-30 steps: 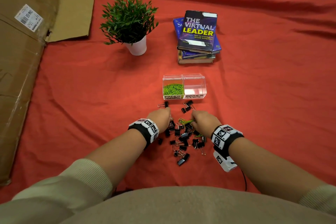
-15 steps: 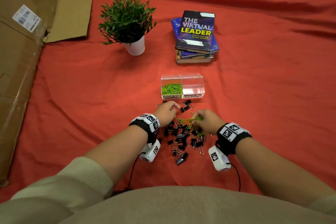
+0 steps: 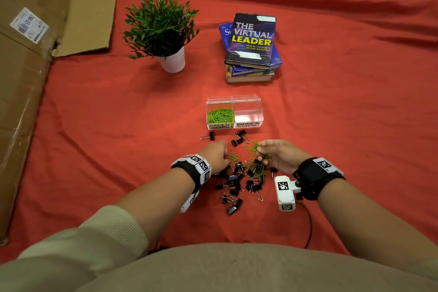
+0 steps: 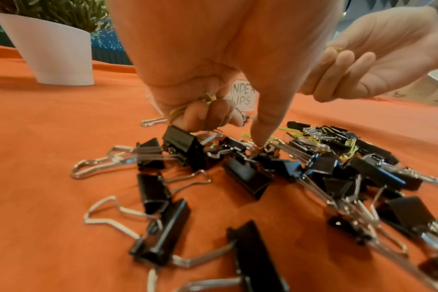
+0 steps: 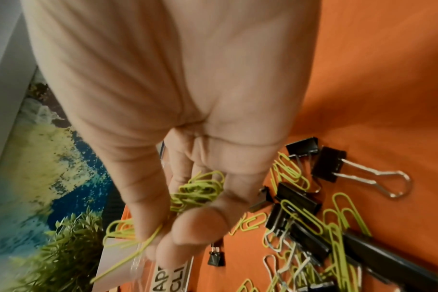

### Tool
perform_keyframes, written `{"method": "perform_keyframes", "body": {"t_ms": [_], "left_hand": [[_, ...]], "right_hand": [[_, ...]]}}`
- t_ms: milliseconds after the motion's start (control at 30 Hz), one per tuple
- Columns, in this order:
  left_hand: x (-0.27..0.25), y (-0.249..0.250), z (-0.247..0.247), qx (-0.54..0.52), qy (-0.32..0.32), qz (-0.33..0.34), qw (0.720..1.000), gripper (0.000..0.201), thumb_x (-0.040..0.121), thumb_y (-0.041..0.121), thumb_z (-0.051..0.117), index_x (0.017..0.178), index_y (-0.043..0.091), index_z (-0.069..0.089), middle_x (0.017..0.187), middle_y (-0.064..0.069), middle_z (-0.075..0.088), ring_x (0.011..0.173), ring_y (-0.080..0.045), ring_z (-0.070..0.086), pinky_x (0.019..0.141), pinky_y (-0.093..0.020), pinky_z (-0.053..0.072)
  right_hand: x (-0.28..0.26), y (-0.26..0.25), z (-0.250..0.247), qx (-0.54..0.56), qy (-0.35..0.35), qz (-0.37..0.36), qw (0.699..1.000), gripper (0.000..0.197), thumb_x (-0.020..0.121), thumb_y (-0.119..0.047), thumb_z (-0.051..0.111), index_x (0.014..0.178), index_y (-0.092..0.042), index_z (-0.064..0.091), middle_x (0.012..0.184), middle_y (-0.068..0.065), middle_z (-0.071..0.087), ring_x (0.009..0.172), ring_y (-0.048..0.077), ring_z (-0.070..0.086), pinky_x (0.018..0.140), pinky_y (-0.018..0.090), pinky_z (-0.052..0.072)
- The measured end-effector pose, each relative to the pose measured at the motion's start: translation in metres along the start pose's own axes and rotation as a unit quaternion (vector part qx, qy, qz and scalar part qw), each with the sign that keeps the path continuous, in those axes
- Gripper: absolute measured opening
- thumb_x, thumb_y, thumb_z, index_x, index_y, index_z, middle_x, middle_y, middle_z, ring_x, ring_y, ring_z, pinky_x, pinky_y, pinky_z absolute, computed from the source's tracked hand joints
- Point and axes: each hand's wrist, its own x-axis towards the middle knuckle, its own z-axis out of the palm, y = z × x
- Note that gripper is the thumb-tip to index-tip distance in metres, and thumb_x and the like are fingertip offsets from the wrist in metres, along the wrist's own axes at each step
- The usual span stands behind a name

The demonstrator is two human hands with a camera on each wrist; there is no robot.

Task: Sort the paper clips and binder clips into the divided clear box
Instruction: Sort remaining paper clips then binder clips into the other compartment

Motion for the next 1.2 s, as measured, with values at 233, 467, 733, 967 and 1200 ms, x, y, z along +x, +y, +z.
{"method": "perform_keyframes", "body": {"t_ms": [233, 467, 733, 967, 1200], "left_hand": [[0.006, 0.013, 0.002, 0.048, 0.034, 0.056, 0.997, 0.024, 0.086, 0.029, 0.060, 0.104, 0.015, 0.054, 0.105, -0.007, 0.062, 0.095, -0.026, 0.060, 0.078, -0.037, 0.051], [0.007, 0.020, 0.007, 0.190, 0.002, 0.100, 0.977, 0.024, 0.093, 0.011, 0.050, 0.116, 0.006, 0.052, 0.115, -0.013, 0.056, 0.101, -0.033, 0.060, 0.080, -0.043, 0.051], [0.004, 0.023, 0.006, 0.226, -0.015, 0.074, 0.971, 0.031, 0.095, 0.015, 0.043, 0.123, 0.001, 0.047, 0.122, -0.018, 0.053, 0.108, -0.035, 0.057, 0.084, -0.042, 0.047], [0.001, 0.009, -0.028, -0.036, 0.046, 0.022, 0.998, 0.010, 0.090, 0.016, 0.045, 0.092, 0.007, 0.047, 0.088, -0.015, 0.055, 0.078, -0.031, 0.056, 0.063, -0.033, 0.037], [0.033, 0.012, -0.081, -0.006, 0.092, 0.050, 0.994, 0.009, 0.092, 0.012, 0.045, 0.096, 0.004, 0.048, 0.085, -0.012, 0.053, 0.077, -0.031, 0.053, 0.060, -0.030, 0.032]], "right_hand": [[0.012, -0.025, 0.017, -0.083, 0.049, -0.050, 0.994, 0.008, 0.086, 0.004, 0.058, 0.091, 0.000, 0.061, 0.072, 0.008, 0.059, 0.056, 0.012, 0.054, 0.046, 0.017, 0.043], [0.041, -0.079, 0.053, -0.323, 0.122, -0.126, 0.930, 0.012, 0.087, -0.002, 0.061, 0.084, -0.013, 0.062, 0.065, 0.005, 0.062, 0.051, 0.013, 0.053, 0.049, 0.022, 0.046], [0.087, -0.086, 0.093, -0.615, 0.158, -0.165, 0.755, 0.018, 0.089, -0.004, 0.053, 0.100, -0.007, 0.066, 0.098, 0.013, 0.067, 0.087, 0.026, 0.061, 0.072, 0.026, 0.045], [0.081, -0.082, 0.088, -0.618, 0.108, -0.198, 0.753, 0.031, 0.083, -0.001, 0.055, 0.111, -0.010, 0.066, 0.112, 0.011, 0.067, 0.102, 0.026, 0.061, 0.085, 0.030, 0.047], [0.044, -0.058, 0.041, -0.464, 0.198, -0.184, 0.844, 0.011, 0.087, -0.012, 0.058, 0.083, -0.011, 0.068, 0.075, 0.001, 0.067, 0.064, 0.013, 0.059, 0.062, 0.027, 0.049]]}}
